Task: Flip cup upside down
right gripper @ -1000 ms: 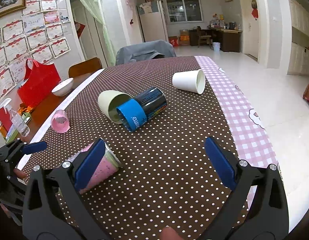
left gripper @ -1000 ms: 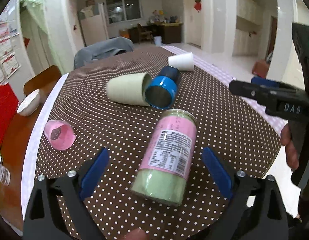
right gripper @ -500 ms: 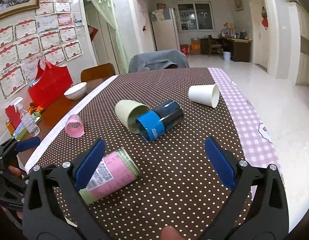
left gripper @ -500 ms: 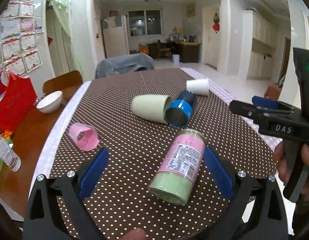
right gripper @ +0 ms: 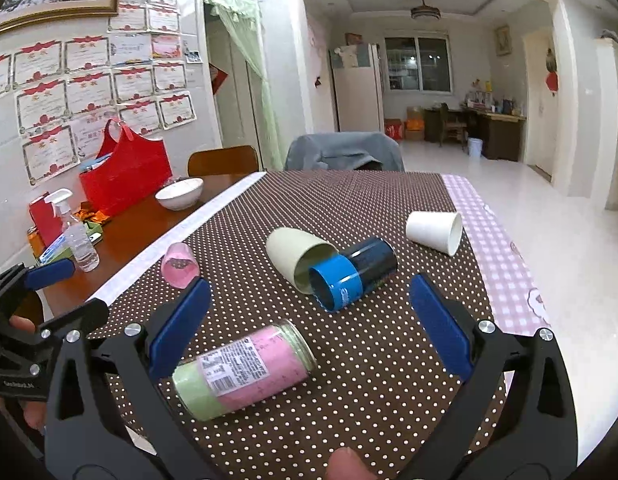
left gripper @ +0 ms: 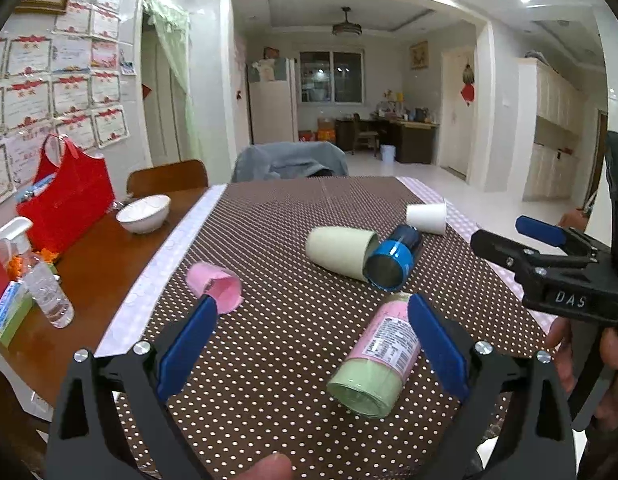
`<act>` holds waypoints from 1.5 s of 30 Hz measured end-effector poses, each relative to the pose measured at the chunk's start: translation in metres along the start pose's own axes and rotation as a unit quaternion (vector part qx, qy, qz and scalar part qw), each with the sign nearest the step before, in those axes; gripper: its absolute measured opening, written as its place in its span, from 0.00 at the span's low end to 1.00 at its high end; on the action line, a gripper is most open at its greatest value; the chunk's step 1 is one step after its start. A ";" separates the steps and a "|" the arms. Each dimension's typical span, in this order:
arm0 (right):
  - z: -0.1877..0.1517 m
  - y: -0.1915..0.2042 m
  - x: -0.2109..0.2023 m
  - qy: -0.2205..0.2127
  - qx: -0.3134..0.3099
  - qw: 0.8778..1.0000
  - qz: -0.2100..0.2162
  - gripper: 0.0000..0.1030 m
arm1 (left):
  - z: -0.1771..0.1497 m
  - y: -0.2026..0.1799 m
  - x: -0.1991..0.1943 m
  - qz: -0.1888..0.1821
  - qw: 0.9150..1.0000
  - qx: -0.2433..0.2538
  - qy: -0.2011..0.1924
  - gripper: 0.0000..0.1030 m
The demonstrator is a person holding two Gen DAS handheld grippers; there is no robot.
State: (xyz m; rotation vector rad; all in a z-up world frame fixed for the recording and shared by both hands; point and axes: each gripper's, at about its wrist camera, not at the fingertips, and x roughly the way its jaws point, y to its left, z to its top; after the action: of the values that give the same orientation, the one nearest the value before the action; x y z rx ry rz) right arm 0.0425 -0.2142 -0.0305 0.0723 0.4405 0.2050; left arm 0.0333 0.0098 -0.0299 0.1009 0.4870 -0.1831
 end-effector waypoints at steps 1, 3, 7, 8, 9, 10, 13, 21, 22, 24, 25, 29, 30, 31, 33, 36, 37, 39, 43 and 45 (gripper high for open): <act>0.001 0.001 -0.001 0.000 -0.004 1.000 0.002 0.94 | 0.000 0.001 -0.003 0.006 1.000 -0.001 -0.003 0.92; 0.003 0.006 -0.003 -0.001 -0.011 1.000 0.002 0.94 | 0.001 0.002 -0.008 0.013 1.000 -0.003 -0.010 0.92; 0.005 0.010 -0.005 -0.003 -0.011 1.000 0.007 0.94 | 0.001 0.005 -0.016 0.019 1.000 -0.013 -0.017 0.92; 0.006 0.011 -0.007 -0.003 -0.011 1.000 0.007 0.94 | 0.001 0.006 -0.018 0.020 1.000 -0.014 -0.018 0.92; 0.007 0.012 -0.007 -0.004 -0.013 1.000 0.008 0.94 | 0.001 0.006 -0.020 0.023 0.999 -0.014 -0.019 0.92; 0.007 0.013 -0.008 -0.005 -0.015 1.000 0.009 0.94 | 0.001 0.005 -0.020 0.025 0.999 -0.014 -0.021 0.92; 0.009 0.016 -0.013 -0.011 -0.020 1.000 0.010 0.94 | 0.002 0.005 -0.027 0.037 0.999 -0.017 -0.034 0.92; 0.010 0.025 -0.022 -0.028 -0.039 0.999 0.016 0.94 | 0.004 0.007 -0.035 0.051 0.997 -0.026 -0.059 0.92; 0.010 0.026 -0.023 -0.029 -0.040 0.999 0.018 0.94 | 0.004 0.008 -0.035 0.054 0.996 -0.030 -0.061 0.92; 0.010 0.027 -0.025 -0.034 -0.045 0.998 0.021 0.94 | 0.004 0.011 -0.037 0.057 0.996 -0.036 -0.062 0.92; 0.010 0.028 -0.025 -0.035 -0.047 0.998 0.025 0.94 | 0.004 0.011 -0.036 0.057 0.996 -0.038 -0.063 0.92; 0.010 0.030 -0.027 -0.040 -0.053 0.997 0.034 0.94 | 0.004 0.013 -0.037 0.059 0.995 -0.043 -0.065 0.92; 0.010 0.030 -0.027 -0.040 -0.054 0.997 0.036 0.94 | 0.004 0.013 -0.037 0.059 0.995 -0.043 -0.065 0.92; 0.010 0.030 -0.027 -0.040 -0.054 0.997 0.037 0.94 | 0.004 0.013 -0.036 0.059 0.995 -0.043 -0.065 0.92; 0.009 0.030 -0.026 -0.044 -0.051 0.997 0.040 0.94 | 0.004 0.013 -0.036 0.062 0.995 -0.044 -0.066 0.92; 0.010 0.027 -0.024 -0.047 -0.047 0.997 0.048 0.94 | 0.003 0.013 -0.036 0.063 0.995 -0.047 -0.067 0.92; 0.010 0.028 -0.023 -0.050 -0.054 0.996 0.050 0.94 | 0.003 0.013 -0.036 0.064 0.995 -0.048 -0.068 0.92; 0.010 0.028 -0.022 -0.052 -0.074 0.995 0.050 0.94 | 0.003 0.014 -0.035 0.065 0.994 -0.050 -0.069 0.92; 0.013 0.031 -0.009 -0.017 -0.126 0.989 0.076 0.94 | 0.001 0.017 -0.029 0.068 0.994 -0.054 -0.064 0.92; 0.012 0.032 0.001 -0.003 -0.164 0.983 0.080 0.94 | 0.000 0.019 -0.026 0.069 0.994 -0.056 -0.061 0.92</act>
State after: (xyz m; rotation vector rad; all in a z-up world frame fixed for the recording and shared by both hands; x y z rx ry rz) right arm 0.0431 -0.1827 -0.0161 -0.2151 0.3912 0.4332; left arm 0.0142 0.0325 -0.0164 0.0133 0.3652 -0.0253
